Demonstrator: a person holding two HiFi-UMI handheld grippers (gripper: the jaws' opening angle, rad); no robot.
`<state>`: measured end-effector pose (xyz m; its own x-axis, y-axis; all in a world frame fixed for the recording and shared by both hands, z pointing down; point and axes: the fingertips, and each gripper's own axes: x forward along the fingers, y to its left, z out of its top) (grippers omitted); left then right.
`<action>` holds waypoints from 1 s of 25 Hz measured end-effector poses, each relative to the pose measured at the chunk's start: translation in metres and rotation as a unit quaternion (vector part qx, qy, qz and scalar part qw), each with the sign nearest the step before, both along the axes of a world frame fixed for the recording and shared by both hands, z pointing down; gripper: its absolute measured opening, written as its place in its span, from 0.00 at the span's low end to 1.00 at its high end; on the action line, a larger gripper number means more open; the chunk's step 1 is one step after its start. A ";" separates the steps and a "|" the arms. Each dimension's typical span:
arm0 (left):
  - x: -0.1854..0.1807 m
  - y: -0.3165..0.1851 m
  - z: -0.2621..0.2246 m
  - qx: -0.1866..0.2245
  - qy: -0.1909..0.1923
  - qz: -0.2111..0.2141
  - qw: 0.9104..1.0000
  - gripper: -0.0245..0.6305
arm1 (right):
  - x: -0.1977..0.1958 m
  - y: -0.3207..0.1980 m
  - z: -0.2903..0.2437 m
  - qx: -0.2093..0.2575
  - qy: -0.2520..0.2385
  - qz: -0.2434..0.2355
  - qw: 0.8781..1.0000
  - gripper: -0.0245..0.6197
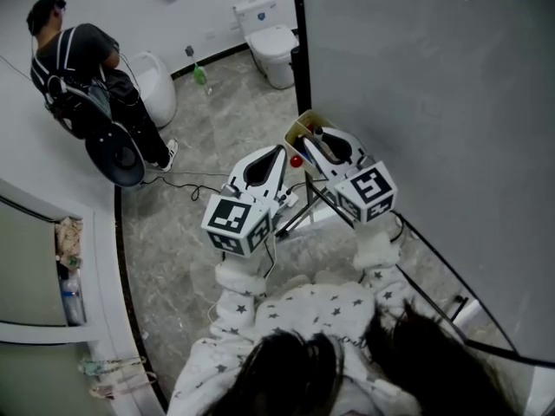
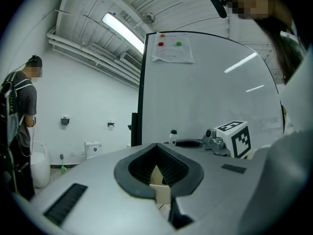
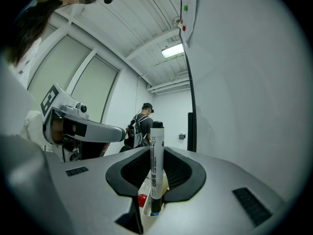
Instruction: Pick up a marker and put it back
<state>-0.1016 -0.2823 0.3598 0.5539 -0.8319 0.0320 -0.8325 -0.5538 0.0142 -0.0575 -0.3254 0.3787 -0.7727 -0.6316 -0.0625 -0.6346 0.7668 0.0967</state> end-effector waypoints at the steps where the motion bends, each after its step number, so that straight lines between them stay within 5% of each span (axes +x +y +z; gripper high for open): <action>1: 0.000 -0.001 0.003 0.001 -0.001 0.000 1.000 0.04 | 0.000 0.000 0.004 0.000 0.002 0.001 1.000 0.16; 25: 0.014 0.001 0.037 0.006 -0.002 0.017 1.000 0.04 | 0.003 0.007 0.059 -0.005 0.008 0.029 1.000 0.16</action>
<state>-0.0878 -0.2814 0.3968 0.5810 -0.8135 0.0255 -0.8138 -0.5811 0.0040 -0.0545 -0.3180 0.4380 -0.7357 -0.6759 -0.0443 -0.6764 0.7298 0.0993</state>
